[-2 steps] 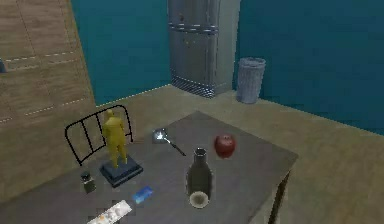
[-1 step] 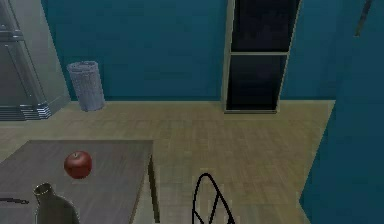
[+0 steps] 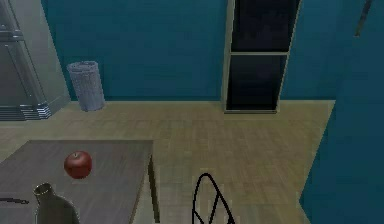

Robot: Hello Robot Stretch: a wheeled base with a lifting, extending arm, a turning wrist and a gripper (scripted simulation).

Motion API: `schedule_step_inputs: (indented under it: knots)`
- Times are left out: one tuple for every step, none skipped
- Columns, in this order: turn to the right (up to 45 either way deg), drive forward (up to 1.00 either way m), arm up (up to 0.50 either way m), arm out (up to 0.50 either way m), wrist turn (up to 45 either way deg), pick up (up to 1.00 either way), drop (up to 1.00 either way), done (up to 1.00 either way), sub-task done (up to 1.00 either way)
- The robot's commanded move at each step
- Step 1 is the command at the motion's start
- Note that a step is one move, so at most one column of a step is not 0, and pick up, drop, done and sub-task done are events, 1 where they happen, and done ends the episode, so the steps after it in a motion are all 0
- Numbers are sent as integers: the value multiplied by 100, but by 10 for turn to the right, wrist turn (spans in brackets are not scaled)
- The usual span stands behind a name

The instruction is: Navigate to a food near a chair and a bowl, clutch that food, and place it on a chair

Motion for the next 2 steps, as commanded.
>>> schedule_step_inputs:
  knots:
    - [-30,0,0,0,0,0,0,0,0]
    - [30,0,0,0,0,0,0,0,0]
